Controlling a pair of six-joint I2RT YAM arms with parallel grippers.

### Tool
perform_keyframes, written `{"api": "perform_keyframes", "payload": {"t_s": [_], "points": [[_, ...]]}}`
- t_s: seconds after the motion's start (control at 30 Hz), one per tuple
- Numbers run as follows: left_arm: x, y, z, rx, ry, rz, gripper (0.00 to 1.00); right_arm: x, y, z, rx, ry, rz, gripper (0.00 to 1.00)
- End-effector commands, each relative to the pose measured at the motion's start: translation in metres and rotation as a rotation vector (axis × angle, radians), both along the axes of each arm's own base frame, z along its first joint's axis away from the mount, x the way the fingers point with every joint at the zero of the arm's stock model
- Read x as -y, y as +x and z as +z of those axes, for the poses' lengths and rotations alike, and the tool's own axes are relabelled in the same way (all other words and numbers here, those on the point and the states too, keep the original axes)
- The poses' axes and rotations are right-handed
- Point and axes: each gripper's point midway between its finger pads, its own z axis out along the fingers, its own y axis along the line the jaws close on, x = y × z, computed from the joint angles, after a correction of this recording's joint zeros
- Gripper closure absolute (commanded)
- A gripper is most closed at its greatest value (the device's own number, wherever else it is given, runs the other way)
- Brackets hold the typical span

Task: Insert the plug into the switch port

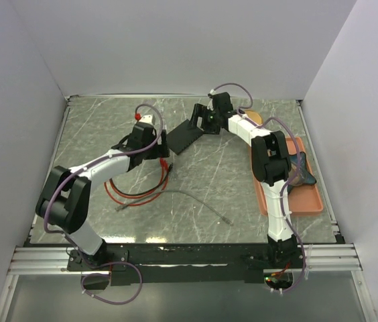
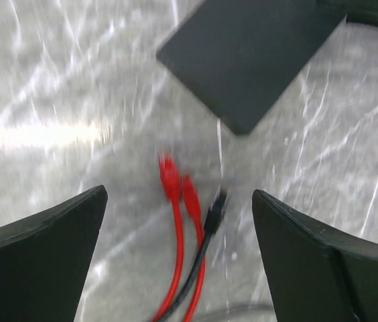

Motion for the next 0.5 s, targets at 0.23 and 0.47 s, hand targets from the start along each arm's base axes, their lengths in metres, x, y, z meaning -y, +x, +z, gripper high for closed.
{"api": "perform_keyframes", "payload": {"t_s": [0.23, 0.47], "points": [[-0.006, -0.026, 0.014, 0.012, -0.113, 0.022, 0.04, -0.040, -0.056, -0.011, -0.106, 0.053, 0.142, 0.01], [-0.016, -0.039, 0.010, -0.016, -0.098, 0.020, 0.04, -0.086, -0.069, -0.003, -0.107, 0.138, 0.213, 0.01]]}}
